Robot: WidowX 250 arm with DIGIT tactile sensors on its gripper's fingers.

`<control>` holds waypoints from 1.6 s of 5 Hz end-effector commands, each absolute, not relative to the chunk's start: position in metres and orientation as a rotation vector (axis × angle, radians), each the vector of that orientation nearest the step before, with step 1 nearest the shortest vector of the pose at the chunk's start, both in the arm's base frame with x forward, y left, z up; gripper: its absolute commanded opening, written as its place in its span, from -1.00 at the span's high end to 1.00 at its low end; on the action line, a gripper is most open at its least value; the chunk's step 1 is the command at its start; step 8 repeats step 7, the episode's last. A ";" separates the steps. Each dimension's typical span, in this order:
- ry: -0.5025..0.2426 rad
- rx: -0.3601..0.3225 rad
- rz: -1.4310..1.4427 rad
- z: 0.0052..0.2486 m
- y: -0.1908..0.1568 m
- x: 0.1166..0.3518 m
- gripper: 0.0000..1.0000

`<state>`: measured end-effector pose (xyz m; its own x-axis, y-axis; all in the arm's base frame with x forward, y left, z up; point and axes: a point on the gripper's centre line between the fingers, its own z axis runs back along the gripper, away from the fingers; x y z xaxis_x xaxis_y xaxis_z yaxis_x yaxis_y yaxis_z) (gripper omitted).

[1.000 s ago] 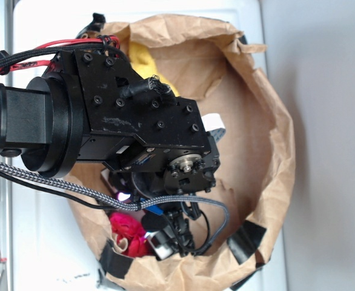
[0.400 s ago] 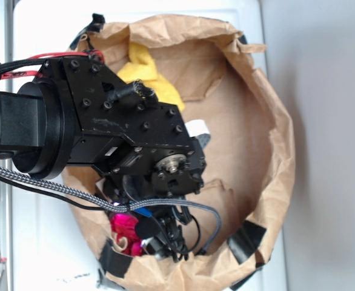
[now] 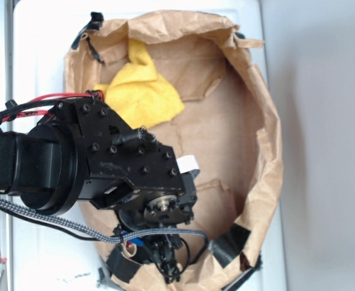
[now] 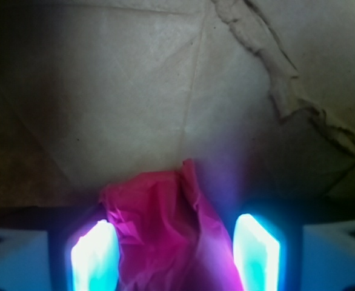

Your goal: Grab the red paper.

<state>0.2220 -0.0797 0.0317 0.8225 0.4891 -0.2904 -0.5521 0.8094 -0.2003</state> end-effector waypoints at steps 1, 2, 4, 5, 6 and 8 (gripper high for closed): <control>0.206 -0.312 0.568 0.055 -0.051 0.229 1.00; 0.135 -0.365 0.623 0.084 -0.011 0.239 1.00; 0.032 -0.383 0.585 0.122 0.042 0.257 1.00; -0.167 -0.212 0.458 0.142 0.035 0.267 1.00; -0.246 -0.199 0.404 0.158 0.024 0.275 1.00; -0.275 -0.141 0.368 0.184 0.002 0.269 1.00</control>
